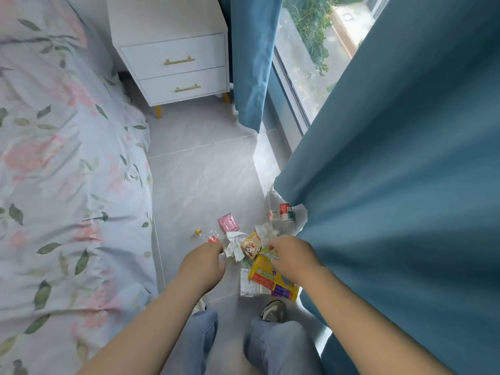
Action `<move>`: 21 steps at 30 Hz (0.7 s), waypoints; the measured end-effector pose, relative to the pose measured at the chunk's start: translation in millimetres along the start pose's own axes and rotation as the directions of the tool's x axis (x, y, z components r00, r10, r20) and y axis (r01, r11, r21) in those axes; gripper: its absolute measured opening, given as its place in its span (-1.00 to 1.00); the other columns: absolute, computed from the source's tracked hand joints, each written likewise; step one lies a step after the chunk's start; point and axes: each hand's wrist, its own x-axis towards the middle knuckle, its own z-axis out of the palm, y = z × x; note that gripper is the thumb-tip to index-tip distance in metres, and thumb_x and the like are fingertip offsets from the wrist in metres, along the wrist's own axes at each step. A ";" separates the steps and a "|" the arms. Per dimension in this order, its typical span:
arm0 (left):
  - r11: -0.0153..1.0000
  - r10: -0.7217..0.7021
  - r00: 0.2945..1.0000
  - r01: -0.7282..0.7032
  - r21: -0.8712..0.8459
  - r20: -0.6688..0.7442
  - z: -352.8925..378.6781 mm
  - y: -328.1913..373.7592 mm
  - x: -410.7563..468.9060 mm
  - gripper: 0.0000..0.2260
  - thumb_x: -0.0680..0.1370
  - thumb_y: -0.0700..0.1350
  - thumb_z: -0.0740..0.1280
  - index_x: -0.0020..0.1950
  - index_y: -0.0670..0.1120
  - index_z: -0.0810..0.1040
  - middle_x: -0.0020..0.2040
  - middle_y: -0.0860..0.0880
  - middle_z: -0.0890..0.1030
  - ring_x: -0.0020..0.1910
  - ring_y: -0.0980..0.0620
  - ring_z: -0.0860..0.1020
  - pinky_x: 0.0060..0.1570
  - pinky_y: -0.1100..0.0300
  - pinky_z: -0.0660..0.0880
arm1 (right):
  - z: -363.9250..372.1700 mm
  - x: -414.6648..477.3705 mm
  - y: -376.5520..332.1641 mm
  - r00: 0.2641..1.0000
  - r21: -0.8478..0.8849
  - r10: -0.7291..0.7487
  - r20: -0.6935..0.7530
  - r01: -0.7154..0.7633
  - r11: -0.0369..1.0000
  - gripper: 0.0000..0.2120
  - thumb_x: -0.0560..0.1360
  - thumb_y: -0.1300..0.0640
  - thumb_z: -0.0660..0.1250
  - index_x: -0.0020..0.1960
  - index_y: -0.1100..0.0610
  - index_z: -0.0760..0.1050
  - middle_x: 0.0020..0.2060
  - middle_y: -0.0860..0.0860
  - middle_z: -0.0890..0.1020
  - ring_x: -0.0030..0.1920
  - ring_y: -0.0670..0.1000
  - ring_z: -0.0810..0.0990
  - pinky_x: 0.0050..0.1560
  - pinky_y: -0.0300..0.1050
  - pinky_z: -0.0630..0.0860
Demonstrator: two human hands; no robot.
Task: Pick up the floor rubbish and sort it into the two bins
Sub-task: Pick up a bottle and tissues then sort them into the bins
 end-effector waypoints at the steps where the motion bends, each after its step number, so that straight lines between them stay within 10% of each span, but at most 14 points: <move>1: 1.000 -0.011 1.000 0.011 -0.003 -0.004 9.0 -6.8 12.9 -0.74 0.56 -0.10 0.17 0.22 -0.08 0.48 0.16 -0.05 0.56 0.14 -0.07 0.53 0.09 0.09 0.48 | 9.9 13.6 3.3 1.000 -0.004 -0.009 0.002 0.009 1.000 -0.76 0.54 0.14 0.25 0.19 0.09 0.52 0.09 0.05 0.62 0.03 0.11 0.60 0.03 -0.06 0.57; 15: 0.998 -0.023 0.999 0.021 0.057 0.038 160.3 -99.8 228.4 -0.87 0.51 -0.15 0.18 0.01 -0.10 0.46 -0.02 -0.06 0.55 0.04 -0.13 0.53 -0.09 0.12 0.44 | 179.2 235.4 61.3 0.996 -0.089 -0.070 0.061 0.075 0.993 -0.65 0.49 0.01 0.33 0.24 0.09 0.49 0.14 0.04 0.59 0.13 0.09 0.57 0.11 -0.01 0.55; 21: 0.979 0.052 0.995 -0.067 0.192 0.082 203.8 -139.6 316.4 -0.71 0.53 -0.11 0.19 0.25 -0.06 0.46 0.19 -0.04 0.54 0.19 -0.08 0.49 0.09 0.12 0.40 | 237.4 327.6 83.6 0.991 -0.128 -0.137 0.013 0.137 0.982 -0.59 0.47 -0.05 0.33 0.27 0.06 0.46 0.16 0.02 0.57 0.14 0.08 0.54 0.09 -0.04 0.51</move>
